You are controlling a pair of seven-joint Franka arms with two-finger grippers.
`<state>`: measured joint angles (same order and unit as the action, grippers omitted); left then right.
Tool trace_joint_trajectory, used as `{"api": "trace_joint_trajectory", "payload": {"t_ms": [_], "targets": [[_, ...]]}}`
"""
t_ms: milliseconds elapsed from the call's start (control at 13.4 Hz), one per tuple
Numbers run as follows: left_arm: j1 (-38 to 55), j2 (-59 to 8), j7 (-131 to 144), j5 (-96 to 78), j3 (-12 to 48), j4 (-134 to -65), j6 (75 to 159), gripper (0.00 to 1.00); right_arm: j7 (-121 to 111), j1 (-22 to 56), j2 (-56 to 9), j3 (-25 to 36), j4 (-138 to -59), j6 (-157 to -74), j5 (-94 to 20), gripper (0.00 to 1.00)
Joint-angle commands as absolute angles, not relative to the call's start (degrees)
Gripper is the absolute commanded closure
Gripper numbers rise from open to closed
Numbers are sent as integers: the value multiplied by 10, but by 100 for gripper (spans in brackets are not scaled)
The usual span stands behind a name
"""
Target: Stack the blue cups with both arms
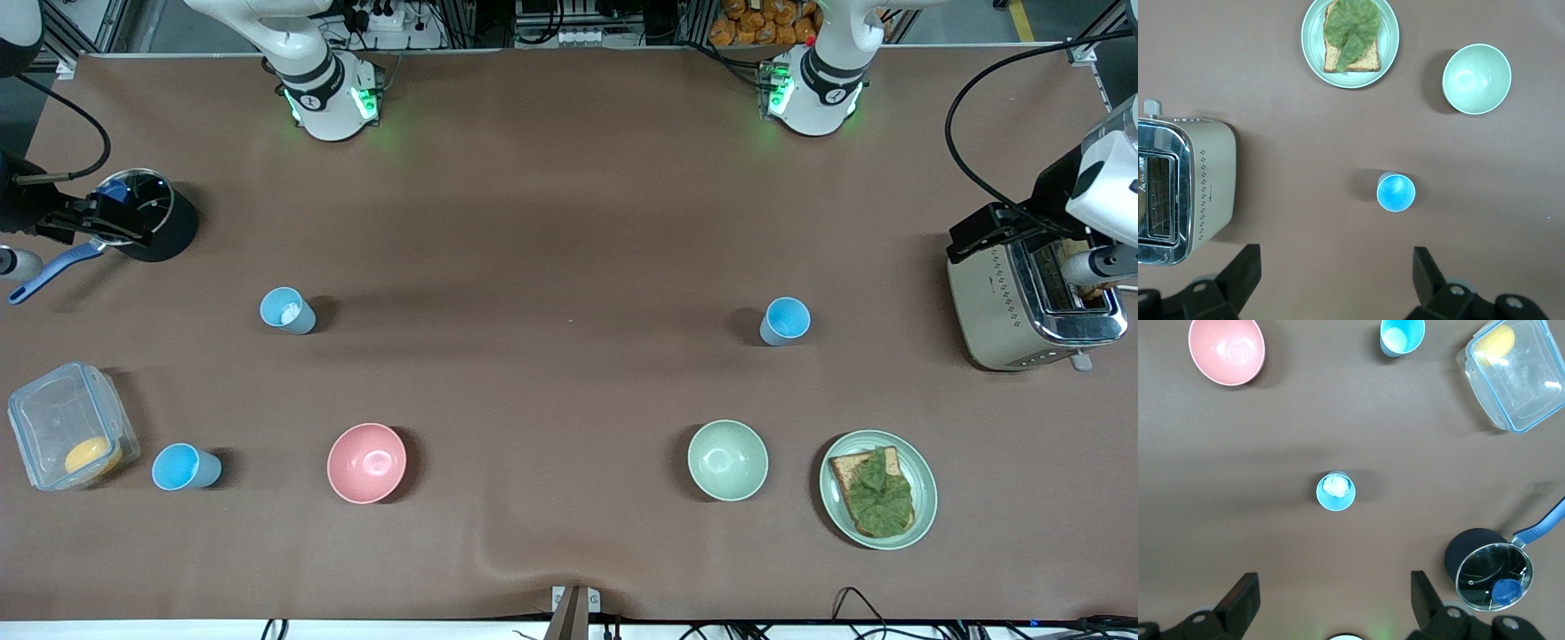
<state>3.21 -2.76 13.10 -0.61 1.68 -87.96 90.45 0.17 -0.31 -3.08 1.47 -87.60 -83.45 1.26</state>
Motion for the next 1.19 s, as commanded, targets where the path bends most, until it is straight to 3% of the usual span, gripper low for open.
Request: {"api": "trace_joint_trajectory", "payload": {"t_ms": [0, 1116], "targets": [[35, -25, 134, 7, 18, -880, 910, 0, 1, -8, -33, 13, -874, -828, 17, 0], [36, -25, 134, 7, 18, -879, 911, 0, -68, -8, -35, 13, -872, -826, 19, 0]]}}
